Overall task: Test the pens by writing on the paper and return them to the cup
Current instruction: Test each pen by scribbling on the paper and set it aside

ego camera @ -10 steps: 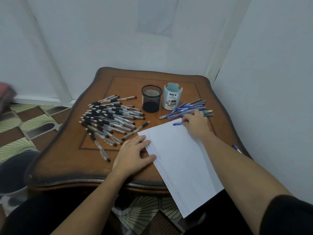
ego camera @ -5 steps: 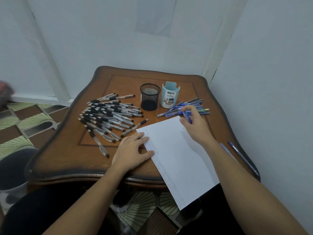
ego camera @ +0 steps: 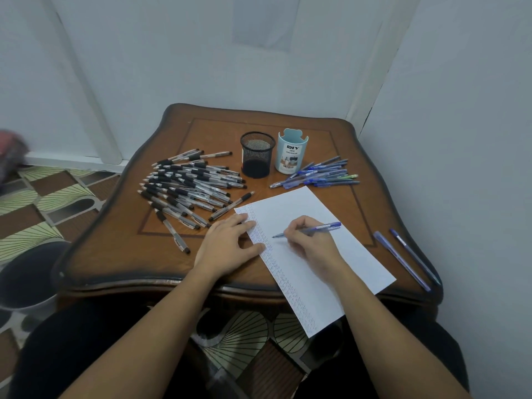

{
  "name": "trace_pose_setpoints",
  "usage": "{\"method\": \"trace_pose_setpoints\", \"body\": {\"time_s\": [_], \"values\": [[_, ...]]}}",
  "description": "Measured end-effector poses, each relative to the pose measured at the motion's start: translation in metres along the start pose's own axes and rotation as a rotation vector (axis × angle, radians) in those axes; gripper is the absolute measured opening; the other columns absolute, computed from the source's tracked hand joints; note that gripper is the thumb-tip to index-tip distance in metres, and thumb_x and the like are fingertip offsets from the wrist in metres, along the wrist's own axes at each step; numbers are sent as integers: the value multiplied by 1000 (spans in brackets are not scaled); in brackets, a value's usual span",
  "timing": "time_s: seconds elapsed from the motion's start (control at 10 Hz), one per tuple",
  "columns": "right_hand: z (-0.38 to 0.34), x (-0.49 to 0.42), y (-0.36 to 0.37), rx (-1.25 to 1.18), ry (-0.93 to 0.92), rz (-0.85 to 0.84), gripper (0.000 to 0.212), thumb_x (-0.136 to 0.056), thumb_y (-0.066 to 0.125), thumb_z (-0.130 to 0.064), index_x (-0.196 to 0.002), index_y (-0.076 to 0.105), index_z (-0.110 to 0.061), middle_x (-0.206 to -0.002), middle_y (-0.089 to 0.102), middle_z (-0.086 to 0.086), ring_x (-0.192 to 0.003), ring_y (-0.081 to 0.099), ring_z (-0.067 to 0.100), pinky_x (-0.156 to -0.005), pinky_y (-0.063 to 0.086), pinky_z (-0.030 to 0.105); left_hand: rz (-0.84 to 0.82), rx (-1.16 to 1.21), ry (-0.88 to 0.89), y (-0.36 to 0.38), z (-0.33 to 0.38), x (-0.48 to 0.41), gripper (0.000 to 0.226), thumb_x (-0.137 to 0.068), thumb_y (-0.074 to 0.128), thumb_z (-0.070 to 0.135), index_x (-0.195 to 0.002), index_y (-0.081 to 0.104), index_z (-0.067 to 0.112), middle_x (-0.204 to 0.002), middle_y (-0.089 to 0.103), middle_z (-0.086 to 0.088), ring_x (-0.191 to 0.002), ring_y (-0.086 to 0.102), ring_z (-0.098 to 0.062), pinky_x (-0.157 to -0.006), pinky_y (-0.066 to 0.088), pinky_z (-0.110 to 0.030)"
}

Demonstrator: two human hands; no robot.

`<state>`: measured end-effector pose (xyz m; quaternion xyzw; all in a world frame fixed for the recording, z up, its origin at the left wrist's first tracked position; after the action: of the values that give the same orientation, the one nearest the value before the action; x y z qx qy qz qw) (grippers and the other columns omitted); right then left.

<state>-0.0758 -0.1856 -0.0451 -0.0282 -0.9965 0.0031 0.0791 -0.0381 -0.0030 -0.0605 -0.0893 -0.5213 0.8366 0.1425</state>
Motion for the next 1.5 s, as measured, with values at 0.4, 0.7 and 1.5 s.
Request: {"method": "trace_pose_setpoints", "body": {"time_s": [0.4, 0.7, 1.5], "values": [[4, 0, 6, 363, -99, 1, 13, -89, 66, -13, -83, 77, -12, -70, 68, -14, -76, 62, -3, -56, 43, 8, 10, -6, 1, -1, 1, 0, 68, -85, 53, 67, -143, 44, 34, -156, 32, 10, -143, 27, -13, -119, 18, -41], [5, 0, 7, 402, -134, -31, 14, -88, 65, -8, -80, 77, -11, -69, 68, -11, -71, 61, -3, -56, 43, 9, 14, -3, -4, -2, 2, 1, 67, -85, 54, 66, -143, 44, 34, -156, 32, 10, -143, 27, -12, -119, 18, -40], [8, 0, 5, 401, -154, -6, 15, -88, 65, -10, -80, 77, -12, -72, 70, -14, -77, 63, 2, -58, 48, 14, -2, 3, -11, -5, 4, 2, 68, -85, 55, 65, -144, 43, 34, -156, 31, 10, -143, 26, -12, -119, 17, -41]]}}
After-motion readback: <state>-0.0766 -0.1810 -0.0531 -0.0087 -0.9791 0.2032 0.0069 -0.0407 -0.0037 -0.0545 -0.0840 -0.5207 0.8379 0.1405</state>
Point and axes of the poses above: each hand's wrist, its own x-axis away from the middle knuckle, its own y-axis out of the palm, z = x × y, the point moved 7 cm from there along -x, towards the middle knuckle
